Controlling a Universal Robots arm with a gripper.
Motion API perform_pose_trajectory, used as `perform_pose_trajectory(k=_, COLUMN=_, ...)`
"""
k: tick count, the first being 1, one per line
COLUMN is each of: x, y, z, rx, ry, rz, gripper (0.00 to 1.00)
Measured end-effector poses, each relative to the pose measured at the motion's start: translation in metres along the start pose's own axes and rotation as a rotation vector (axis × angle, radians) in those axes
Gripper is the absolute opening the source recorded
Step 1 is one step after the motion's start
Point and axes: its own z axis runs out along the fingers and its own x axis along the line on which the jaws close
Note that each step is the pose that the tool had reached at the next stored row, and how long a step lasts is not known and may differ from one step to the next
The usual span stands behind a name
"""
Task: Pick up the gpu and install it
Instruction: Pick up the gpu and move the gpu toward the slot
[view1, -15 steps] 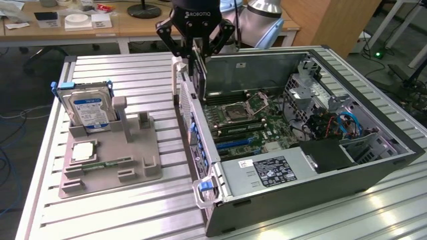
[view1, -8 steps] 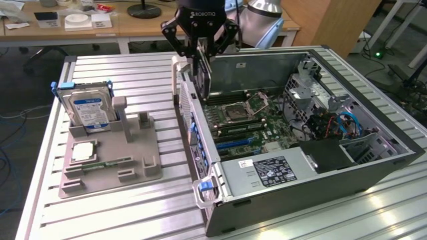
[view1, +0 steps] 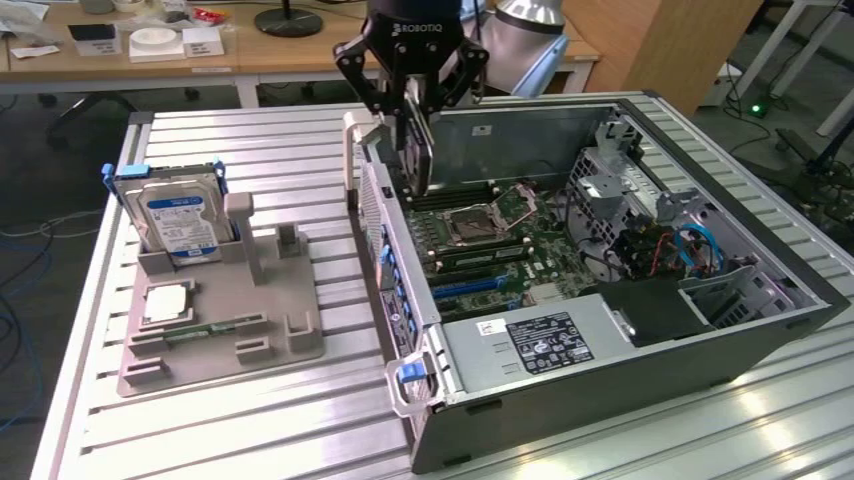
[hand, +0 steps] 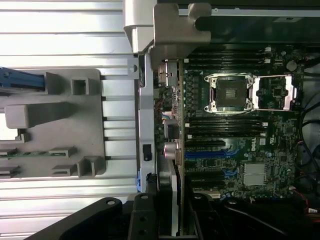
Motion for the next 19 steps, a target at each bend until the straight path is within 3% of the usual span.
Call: perform_pose_trajectory(k=19, x=-0.019, y=0.0008, z=0.0006, rx=0.0, ry=0.0, rz=0.0, gripper=0.28)
